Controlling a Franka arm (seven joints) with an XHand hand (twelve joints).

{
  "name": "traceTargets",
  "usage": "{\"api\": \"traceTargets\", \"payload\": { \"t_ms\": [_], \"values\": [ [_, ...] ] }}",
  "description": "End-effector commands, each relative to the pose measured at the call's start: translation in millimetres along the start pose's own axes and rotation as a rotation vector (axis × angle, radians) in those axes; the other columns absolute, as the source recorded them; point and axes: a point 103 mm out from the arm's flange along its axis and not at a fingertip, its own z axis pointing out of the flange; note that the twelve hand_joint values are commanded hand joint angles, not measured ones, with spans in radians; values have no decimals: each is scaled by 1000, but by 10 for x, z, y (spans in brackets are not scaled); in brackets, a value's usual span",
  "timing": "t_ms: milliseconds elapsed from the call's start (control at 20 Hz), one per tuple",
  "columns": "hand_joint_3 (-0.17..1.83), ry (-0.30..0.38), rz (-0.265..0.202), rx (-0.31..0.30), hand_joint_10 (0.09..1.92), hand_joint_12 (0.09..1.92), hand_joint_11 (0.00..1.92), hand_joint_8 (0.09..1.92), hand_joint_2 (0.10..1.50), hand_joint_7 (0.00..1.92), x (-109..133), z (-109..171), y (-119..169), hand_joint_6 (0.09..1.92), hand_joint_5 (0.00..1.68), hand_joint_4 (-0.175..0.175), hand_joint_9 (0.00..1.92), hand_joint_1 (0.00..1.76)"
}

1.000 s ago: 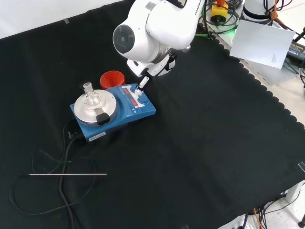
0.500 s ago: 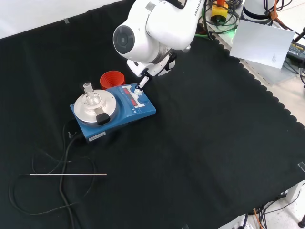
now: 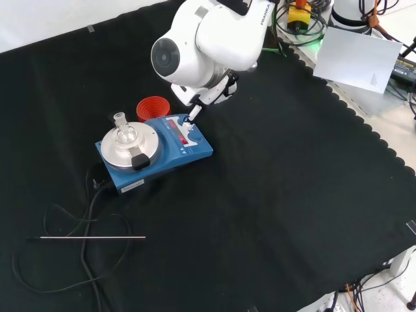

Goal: Turn on the heater.

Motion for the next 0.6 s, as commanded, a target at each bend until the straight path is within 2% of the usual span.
{"api": "traceTargets", "payload": {
  "t_ms": [50,350,600],
  "values": [
    [1401,-4,-7,13,1768,1607,1653,1920,485,1649,-8,68,37,87,292,-15,1794,1544],
    [1402,-13,-6,11,1768,1607,1652,1920,485,1649,96,108,-12,87,293,-15,1794,1545],
    [1403,-8,-17,23,1768,1606,1653,1920,484,1649,24,117,49,87,294,-15,1794,1545]
  ]
}}
